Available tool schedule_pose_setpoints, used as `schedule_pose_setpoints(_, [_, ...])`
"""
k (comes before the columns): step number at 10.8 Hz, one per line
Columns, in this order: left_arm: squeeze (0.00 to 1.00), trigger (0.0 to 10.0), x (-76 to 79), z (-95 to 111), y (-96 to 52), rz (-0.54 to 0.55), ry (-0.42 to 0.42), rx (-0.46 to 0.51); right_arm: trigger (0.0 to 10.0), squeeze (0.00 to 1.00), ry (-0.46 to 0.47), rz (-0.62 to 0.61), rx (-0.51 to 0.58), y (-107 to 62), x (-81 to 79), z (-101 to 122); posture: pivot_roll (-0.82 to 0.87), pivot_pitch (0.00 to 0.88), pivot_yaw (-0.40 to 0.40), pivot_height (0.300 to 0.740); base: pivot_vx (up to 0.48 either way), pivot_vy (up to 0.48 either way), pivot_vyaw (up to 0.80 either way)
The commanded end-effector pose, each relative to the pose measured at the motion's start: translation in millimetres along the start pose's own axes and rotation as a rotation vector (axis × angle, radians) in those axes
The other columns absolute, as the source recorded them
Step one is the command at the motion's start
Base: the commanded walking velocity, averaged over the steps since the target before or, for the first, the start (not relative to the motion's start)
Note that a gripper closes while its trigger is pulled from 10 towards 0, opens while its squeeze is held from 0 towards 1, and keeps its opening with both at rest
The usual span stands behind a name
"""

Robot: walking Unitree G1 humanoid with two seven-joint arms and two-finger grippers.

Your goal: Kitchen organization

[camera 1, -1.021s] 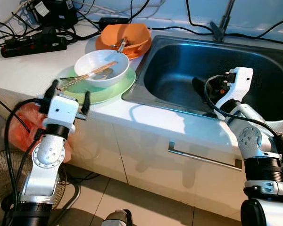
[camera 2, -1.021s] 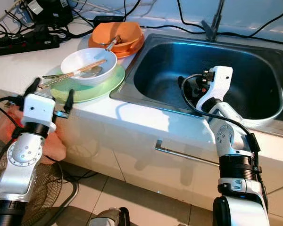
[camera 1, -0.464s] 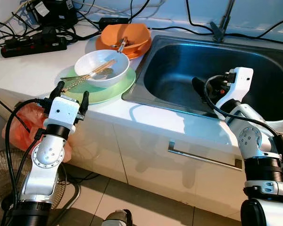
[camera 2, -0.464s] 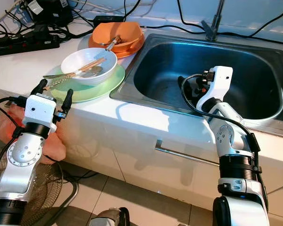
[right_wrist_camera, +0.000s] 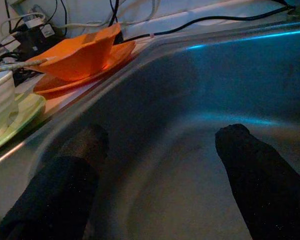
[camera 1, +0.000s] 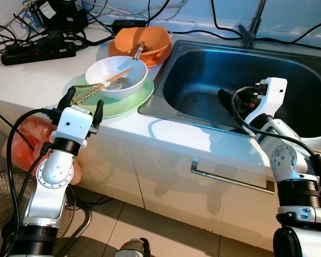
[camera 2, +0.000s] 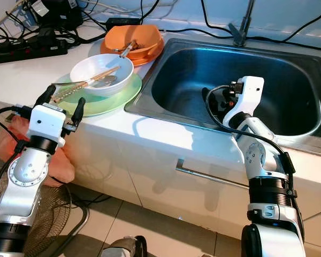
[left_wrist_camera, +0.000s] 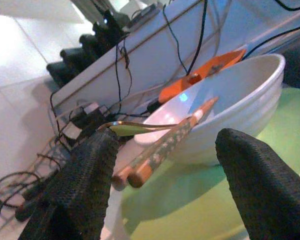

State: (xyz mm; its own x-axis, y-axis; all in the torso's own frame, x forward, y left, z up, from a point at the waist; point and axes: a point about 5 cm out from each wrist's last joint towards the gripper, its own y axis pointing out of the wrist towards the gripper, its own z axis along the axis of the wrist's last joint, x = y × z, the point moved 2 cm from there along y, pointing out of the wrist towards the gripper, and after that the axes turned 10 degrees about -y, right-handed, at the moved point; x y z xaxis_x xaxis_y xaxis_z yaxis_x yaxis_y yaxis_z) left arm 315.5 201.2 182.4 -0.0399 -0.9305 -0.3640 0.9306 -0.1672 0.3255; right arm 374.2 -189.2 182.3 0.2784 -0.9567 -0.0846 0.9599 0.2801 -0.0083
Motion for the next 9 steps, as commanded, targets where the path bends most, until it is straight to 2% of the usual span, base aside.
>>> schedule_pose_setpoints(1, [0.00,10.0,-0.7,1.2,2.2,-0.025,0.027,0.005,10.0,0.00,0.005,0.003,0.006,-1.1,-1.4,2.0,0.09,0.090,0.061,0.740,0.000,0.000,0.00])
schedule_pose_setpoints(2, [0.00,9.9,-1.2,-0.1,2.4,-0.028,0.023,0.001,10.0,0.00,0.006,0.003,0.007,-1.0,-1.8,2.2,0.09,0.090,0.060,0.740,0.000,0.000,0.00])
schedule_pose_setpoints(3, [0.00,2.9,-1.7,-1.3,2.7,-0.034,0.015,-0.004,10.0,0.00,0.005,0.003,0.007,-1.2,-1.4,2.4,0.09,0.091,0.060,0.740,0.000,0.000,0.00])
schedule_pose_setpoints(4, [0.00,0.0,-2.1,-3.0,2.5,-0.037,0.001,-0.010,10.0,0.00,0.004,0.000,0.007,-1.5,-0.6,2.7,0.09,0.091,0.061,0.740,0.000,0.000,0.00])
schedule_pose_setpoints(9, [0.00,0.0,-4.0,-5.6,2.4,-0.038,0.007,-0.017,10.0,0.00,0.006,-0.003,0.009,-2.0,-1.2,2.6,0.09,0.092,0.061,0.740,0.000,0.000,0.00])
